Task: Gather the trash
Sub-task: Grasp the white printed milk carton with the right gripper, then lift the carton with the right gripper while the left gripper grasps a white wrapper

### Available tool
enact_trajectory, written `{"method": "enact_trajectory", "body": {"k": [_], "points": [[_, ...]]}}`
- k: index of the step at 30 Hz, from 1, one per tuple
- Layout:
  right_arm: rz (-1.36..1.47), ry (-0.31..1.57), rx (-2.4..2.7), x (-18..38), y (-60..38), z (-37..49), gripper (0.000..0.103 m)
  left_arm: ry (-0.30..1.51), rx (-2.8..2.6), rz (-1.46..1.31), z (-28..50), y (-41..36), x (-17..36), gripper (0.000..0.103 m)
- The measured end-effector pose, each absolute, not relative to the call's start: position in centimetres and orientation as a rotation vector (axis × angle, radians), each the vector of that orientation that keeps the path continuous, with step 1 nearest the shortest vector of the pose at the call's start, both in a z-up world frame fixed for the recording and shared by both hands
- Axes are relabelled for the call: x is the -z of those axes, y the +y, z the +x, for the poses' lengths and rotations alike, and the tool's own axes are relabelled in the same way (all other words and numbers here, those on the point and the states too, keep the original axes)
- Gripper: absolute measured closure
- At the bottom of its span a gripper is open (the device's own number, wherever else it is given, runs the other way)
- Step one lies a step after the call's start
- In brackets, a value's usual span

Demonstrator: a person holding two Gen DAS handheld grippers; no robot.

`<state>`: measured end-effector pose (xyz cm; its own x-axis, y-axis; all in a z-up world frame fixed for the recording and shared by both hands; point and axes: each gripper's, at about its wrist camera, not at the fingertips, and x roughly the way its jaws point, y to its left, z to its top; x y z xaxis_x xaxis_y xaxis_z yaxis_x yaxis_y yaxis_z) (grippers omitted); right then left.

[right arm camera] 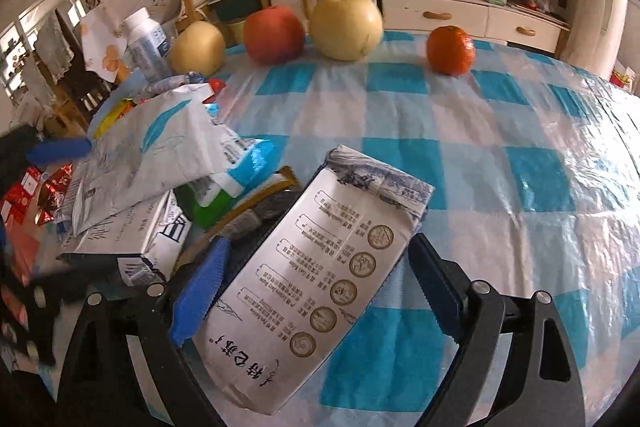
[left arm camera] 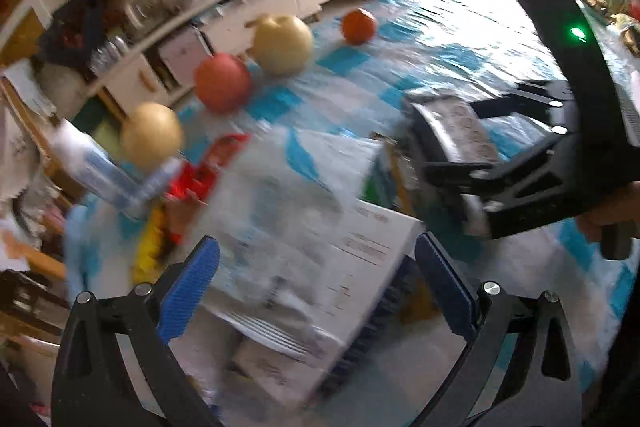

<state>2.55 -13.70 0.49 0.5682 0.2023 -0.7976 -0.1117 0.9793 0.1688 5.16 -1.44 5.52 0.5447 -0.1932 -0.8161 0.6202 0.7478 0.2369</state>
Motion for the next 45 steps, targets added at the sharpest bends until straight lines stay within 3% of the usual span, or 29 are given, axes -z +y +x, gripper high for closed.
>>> {"method": "enact_trajectory", "body": {"k": [17,23,28,34,45], "points": [[0.054,0.965,-0.215,-0.2,-12.7,2.5,0.014,0.948,0.453,0.571,10.3,-0.8,-4.4,0.004],[-0.019,0.966,-0.157,-0.3,-13.4,2.2,0.027,1.002,0.467,0.503,10.8,-2.2,-4.0,0.004],[-0.044,0.956,-0.104,-0.6,-14.9,1.9,0.027,0.980,0.591,0.646,7.1,-5.0,-3.5,0.005],[0.012,0.934,-0.100,-1.1,-16.4,1.9,0.015,0.852,0.553,0.637,6.8,-5.1,-6.4,0.004],[0.010,0.977,-0.118,0.1,-15.9,2.7,0.015,0.940,0.416,0.599,11.1,-4.4,-4.0,0.004]]}}
